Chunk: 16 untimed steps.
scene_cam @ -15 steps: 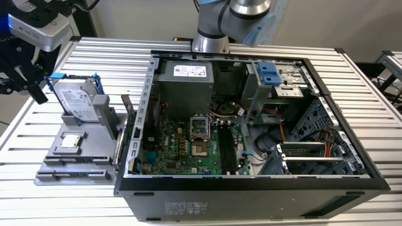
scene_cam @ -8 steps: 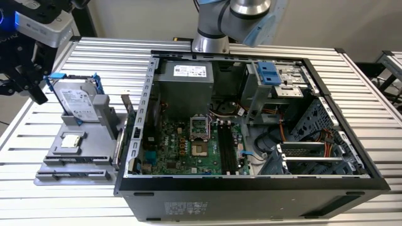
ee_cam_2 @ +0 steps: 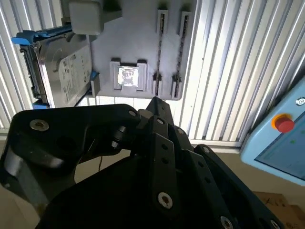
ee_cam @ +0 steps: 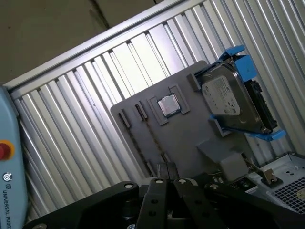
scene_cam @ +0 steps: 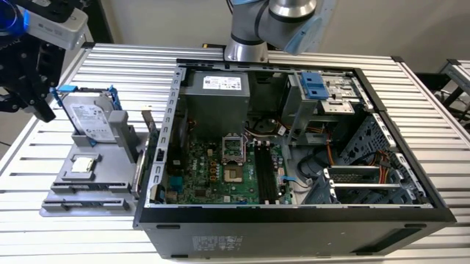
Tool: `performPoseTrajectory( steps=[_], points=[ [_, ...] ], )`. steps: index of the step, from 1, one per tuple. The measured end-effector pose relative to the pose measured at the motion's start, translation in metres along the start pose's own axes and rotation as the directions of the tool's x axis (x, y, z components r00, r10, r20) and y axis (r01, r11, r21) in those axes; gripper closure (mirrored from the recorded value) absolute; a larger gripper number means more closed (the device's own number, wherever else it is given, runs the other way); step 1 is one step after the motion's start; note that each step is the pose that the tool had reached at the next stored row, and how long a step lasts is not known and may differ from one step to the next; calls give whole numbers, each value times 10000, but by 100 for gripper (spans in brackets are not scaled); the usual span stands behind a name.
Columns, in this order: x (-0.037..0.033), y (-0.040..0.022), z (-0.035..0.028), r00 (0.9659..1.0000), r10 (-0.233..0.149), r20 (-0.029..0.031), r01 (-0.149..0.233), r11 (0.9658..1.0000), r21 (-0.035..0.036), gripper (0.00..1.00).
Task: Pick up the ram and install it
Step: 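Pick up the ram and move it above insertion slot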
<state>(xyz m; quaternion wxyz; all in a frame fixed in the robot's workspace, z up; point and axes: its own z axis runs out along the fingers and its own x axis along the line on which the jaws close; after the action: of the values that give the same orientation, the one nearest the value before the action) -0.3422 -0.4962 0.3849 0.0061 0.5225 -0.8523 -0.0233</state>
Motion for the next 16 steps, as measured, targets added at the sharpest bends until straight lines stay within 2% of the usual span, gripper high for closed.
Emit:
performPoseTrajectory(
  steps=[4,7,11,15,16],
  points=[
    [0,0,0,9974,-725,-49,725,9974,-3,100],
    [1,1,0,9920,-1262,-87,1261,9920,-8,100],
    [0,0,0,9802,-1975,-128,1975,9803,-20,100],
    [0,1,0,9636,-2667,-159,2667,9638,-37,100],
    [0,1,0,9607,-2770,-163,2770,9609,-36,100]
  ],
)
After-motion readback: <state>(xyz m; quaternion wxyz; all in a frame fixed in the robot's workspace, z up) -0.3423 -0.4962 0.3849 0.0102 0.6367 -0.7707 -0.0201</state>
